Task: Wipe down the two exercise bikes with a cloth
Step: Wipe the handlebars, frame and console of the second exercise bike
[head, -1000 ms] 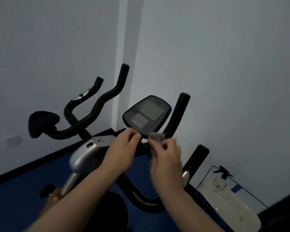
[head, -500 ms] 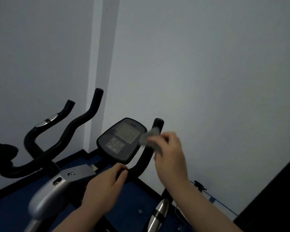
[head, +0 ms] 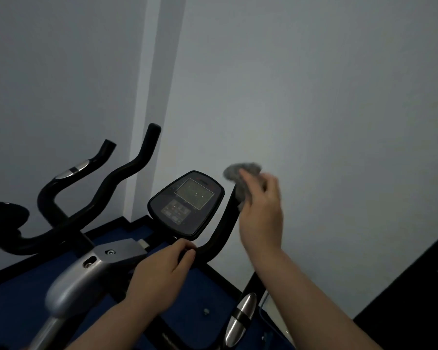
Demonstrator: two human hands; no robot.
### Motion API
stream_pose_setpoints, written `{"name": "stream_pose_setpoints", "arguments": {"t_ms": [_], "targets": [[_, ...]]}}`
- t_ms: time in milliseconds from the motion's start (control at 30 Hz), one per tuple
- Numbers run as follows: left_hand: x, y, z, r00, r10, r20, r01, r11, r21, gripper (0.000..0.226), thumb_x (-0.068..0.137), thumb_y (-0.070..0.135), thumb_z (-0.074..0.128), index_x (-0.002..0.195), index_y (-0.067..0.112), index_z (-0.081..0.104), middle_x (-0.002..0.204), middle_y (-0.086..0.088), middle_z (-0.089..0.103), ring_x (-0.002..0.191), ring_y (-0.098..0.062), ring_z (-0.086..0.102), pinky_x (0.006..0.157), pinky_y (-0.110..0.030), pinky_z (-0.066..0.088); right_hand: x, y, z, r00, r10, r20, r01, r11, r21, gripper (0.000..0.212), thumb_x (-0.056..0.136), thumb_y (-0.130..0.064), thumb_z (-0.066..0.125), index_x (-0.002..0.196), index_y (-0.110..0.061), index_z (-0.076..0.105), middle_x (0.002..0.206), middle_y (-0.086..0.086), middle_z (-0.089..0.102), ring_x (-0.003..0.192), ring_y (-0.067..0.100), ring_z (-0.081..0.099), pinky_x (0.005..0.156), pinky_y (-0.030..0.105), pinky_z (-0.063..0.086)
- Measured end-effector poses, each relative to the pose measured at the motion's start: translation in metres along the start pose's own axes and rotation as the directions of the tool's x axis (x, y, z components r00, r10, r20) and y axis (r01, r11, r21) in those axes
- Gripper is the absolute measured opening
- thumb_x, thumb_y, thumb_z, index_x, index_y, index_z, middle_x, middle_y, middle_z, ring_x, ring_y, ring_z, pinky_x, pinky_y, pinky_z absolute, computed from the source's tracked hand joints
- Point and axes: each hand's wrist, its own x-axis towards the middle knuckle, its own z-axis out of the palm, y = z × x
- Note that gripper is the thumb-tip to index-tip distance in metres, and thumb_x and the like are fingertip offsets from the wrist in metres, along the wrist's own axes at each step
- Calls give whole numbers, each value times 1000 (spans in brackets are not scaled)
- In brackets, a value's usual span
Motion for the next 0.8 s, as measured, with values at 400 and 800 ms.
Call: {"name": "stream_pose_setpoints", "arguments": {"t_ms": [400, 800], "targets": [[0, 1, 1, 1000, -1, -23, 2, 1000, 26, 18, 98, 48, 35, 102, 45, 53, 82, 21, 64, 77, 7, 57, 64, -12, 38, 25, -6, 18, 885, 459, 76, -425, 731, 534, 13, 92, -42, 54, 99, -32, 59, 107, -11, 60, 91, -1, 59, 74, 16, 49], [2, 0, 3, 999, 5, -37, -3, 999, 53, 20, 96, 49, 34, 99, 44, 53, 82, 19, 65, 77, 5, 58, 66, -14, 41, 27, 2, 41, 756, 654, -27, -459, 559, 690, 15, 97, -34, 49, 104, -33, 62, 89, -17, 68, 78, 0, 67, 68, 32, 58]]}}
